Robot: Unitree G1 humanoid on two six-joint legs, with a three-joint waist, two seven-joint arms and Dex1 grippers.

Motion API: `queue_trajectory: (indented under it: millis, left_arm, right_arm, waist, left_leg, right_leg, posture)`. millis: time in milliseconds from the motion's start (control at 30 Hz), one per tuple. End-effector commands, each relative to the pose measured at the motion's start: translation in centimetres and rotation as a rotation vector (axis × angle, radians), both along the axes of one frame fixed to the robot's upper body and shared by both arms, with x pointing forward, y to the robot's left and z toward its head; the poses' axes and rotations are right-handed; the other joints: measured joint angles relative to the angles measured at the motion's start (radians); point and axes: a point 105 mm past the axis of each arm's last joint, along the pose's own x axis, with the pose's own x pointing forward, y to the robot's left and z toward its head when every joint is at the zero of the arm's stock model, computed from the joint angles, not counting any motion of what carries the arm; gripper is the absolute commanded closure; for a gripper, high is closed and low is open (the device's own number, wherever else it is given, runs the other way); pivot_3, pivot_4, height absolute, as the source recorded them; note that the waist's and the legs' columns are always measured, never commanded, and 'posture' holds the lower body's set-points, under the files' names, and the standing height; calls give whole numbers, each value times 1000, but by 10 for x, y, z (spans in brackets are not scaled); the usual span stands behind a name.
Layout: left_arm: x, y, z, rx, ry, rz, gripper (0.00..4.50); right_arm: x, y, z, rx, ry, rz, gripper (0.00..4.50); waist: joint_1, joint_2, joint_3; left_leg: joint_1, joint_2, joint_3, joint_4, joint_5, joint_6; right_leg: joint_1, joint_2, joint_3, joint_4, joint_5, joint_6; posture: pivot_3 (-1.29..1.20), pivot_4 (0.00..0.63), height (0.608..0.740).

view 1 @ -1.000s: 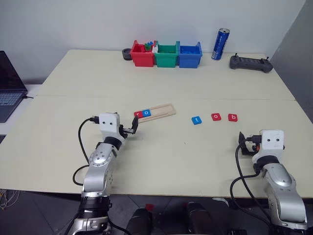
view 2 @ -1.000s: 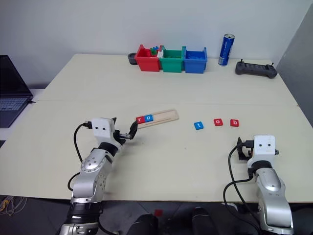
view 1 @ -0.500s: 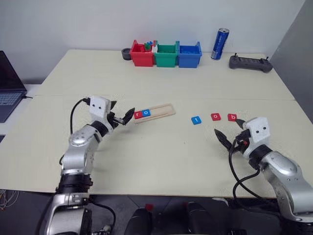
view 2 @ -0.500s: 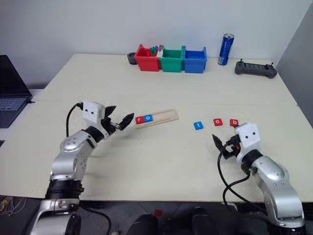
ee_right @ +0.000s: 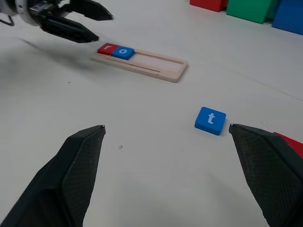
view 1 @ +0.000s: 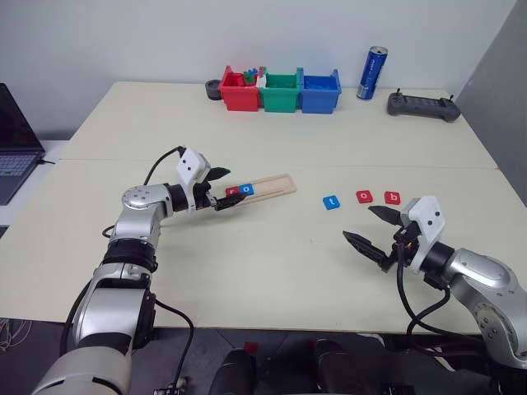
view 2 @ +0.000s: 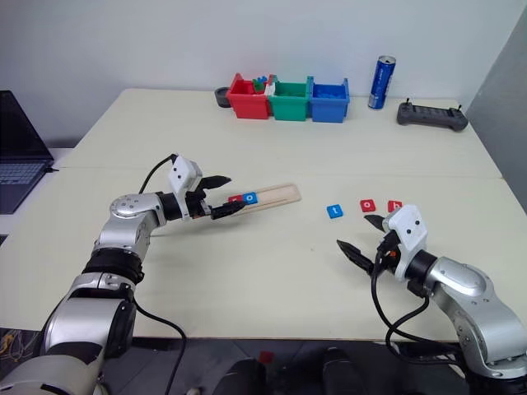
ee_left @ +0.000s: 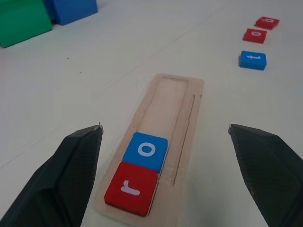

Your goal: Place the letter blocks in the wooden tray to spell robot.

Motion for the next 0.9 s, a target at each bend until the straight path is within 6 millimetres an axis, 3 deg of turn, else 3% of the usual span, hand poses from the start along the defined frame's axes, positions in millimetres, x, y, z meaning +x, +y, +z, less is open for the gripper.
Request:
queue_trajectory:
  millis: [33,267,600,900]
  left_arm:
    - [4,-4,4,60,-40,-31,0]
    - [19,-1,4,114,-87,68,0]
    - [19,0,-21,99,1,142,0]
    - [21,19,-29,117,25,244,0]
  right_arm:
    - [-9,11,15,5,-41,58,38]
    - [-3,13,20,-4,-54,34,38]
    - [-7,14,24,4,-52,14,38]
    - [-6,18,28,11,-53,26,38]
  waist:
    - [0,0,0]
    - [1,-1,1]
    - [1,-1,1]
    - [0,-1,0]
  left_leg:
    - [0,0,0,0,0,0]
    - [-1,0,-2,1,0,0]
    - [-3,0,-4,1,0,0]
    - [-3,0,-4,1,0,0]
  right_leg:
    - [0,0,0,0,0,0]
    - [0,0,-1,0,0,0]
    - [0,0,-3,0,0,0]
    - [-1,0,-3,1,0,0]
  posture:
    - [0,150,740]
    - [0,150,740]
    - [0,150,740]
    - [0,150,740]
